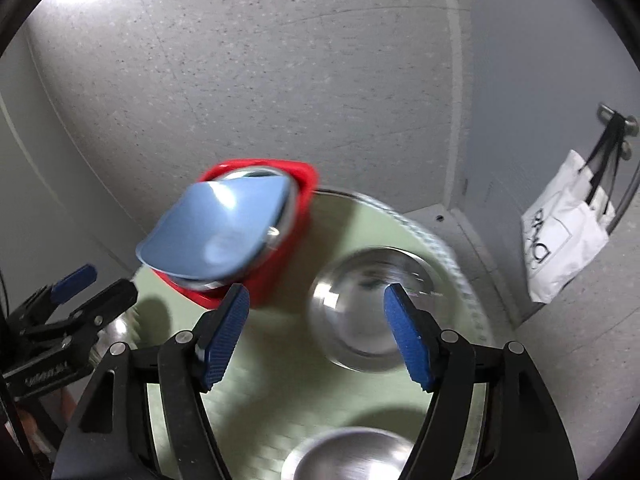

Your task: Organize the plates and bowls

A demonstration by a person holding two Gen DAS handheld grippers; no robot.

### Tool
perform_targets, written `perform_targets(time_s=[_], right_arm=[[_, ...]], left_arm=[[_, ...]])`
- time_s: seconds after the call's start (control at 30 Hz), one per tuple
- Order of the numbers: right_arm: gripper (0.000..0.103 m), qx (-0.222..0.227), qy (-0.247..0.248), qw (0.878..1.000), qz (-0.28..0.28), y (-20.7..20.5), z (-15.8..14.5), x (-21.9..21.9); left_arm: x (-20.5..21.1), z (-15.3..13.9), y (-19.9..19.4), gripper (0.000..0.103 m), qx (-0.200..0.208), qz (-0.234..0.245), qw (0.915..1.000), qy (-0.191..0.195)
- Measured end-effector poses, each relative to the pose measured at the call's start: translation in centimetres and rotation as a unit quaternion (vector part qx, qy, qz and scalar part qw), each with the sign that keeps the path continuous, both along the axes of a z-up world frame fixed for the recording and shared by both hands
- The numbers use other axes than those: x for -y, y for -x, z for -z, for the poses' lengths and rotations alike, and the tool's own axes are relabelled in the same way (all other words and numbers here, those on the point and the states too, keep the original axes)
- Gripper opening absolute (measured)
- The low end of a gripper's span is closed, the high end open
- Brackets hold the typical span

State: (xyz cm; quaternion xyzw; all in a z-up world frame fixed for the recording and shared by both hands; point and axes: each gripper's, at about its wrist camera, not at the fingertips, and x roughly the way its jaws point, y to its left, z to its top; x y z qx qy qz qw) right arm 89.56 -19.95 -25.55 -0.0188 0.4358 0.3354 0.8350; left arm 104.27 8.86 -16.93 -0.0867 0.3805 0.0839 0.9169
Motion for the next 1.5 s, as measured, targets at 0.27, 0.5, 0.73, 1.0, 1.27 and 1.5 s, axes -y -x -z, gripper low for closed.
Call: perform_targets(time_s=[0.27, 0.5, 0.73, 1.0, 1.27, 1.5], right_arm=[[0.072, -0.053, 0.02, 0.998, 0.012, -4.2, 4.9, 4.4], [0.069, -0.11, 0.014, 0.994, 0.005, -7.0, 10.0, 4.1], [0.024, -0.154, -0.017, 0.988, -0.016, -8.0, 12.0, 4.1], [0.015, -0.142, -0.035, 0.989, 0.002, -7.0, 10.2, 5.7], [0.014, -0.059, -0.052, 0.996, 0.03, 0.0, 1.8, 6.1], [0.014, -0.015, -0.063, 0.998, 0.023, 9.2, -2.5, -1.7]], left_arm=[[7.4, 3.2, -1.3, 0.088, -0.054, 0.014, 0.9984, 0.011], [9.9, 7.0, -3.9, 0.073, -0.116, 0.021, 0.993, 0.011], [11.2, 9.4, -6.8, 0.033, -0.151, 0.053, 0.9869, 0.02], [10.2, 8.0, -6.1, 0.015, -0.129, 0.089, 0.9872, 0.025], [5.6, 1.0, 1.0, 0.015, -0.04, 0.139, 0.9885, 0.046], [-6.0, -2.4, 9.7, 0.015, -0.014, 0.141, 0.9895, 0.029]])
